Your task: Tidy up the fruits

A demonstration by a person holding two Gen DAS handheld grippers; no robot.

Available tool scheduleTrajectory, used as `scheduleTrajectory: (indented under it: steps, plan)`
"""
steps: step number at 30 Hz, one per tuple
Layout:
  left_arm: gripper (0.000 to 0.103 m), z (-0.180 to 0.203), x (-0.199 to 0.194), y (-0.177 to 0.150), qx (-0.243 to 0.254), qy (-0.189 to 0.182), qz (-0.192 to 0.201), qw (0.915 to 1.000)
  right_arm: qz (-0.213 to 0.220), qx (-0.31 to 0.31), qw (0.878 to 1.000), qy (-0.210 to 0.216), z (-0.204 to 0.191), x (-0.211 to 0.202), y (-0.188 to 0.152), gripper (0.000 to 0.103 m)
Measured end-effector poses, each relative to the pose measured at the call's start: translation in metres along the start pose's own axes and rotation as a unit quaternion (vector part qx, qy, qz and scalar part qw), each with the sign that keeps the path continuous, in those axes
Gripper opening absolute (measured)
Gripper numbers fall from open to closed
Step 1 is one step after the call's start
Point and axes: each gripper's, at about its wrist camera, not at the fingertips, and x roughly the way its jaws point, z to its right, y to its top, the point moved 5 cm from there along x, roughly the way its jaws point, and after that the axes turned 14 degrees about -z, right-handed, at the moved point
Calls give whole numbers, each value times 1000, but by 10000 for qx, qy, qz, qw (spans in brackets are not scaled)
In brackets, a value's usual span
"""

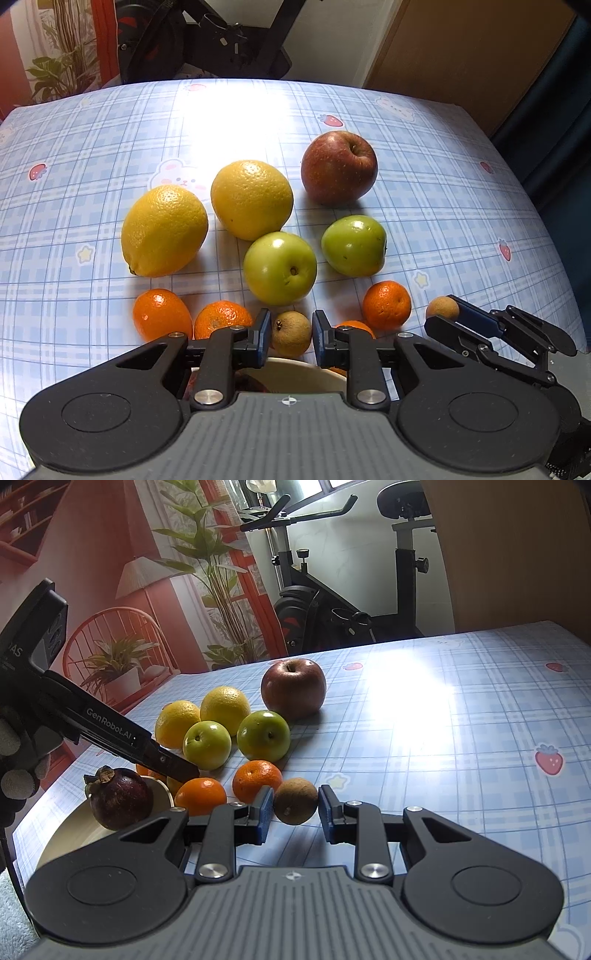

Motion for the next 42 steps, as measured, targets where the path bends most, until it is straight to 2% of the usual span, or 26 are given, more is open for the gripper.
scheduleTrajectory:
  steps: [7,13,15,24,29,32,36,42]
  plan:
    - [25,10,-20,0,101,-66,275,9995,-8,7,10000,-58,0,0,0,29]
    - [25,16,-44,-10,226,-149,559,9981,-98,-98,9995,-279,-7,-2,0,29]
    - [25,17,-53,-15,257,-159,660,9974,-83,-67,9997,-237,-11,-6,-1,29]
    - [25,-6,-90,-50,188,-32,1123,9935,-117,-437,9990,-20,-62,-9,4,29]
    - [25,-28,-106,-74,-68,-3,1334,9910,-212,-680,9975,29,-88,-2,6,29]
    - [25,-39,-107,-86,-116,180,1421,9896,-292,-814,9962,29,-101,5,6,29]
    - [25,-56,-93,-95,-330,215,1364,9899,-407,-1063,9935,-95,-112,15,5,29]
    - [25,-68,-79,-98,-353,184,1211,9918,-537,-1211,9910,-197,-115,27,8,29]
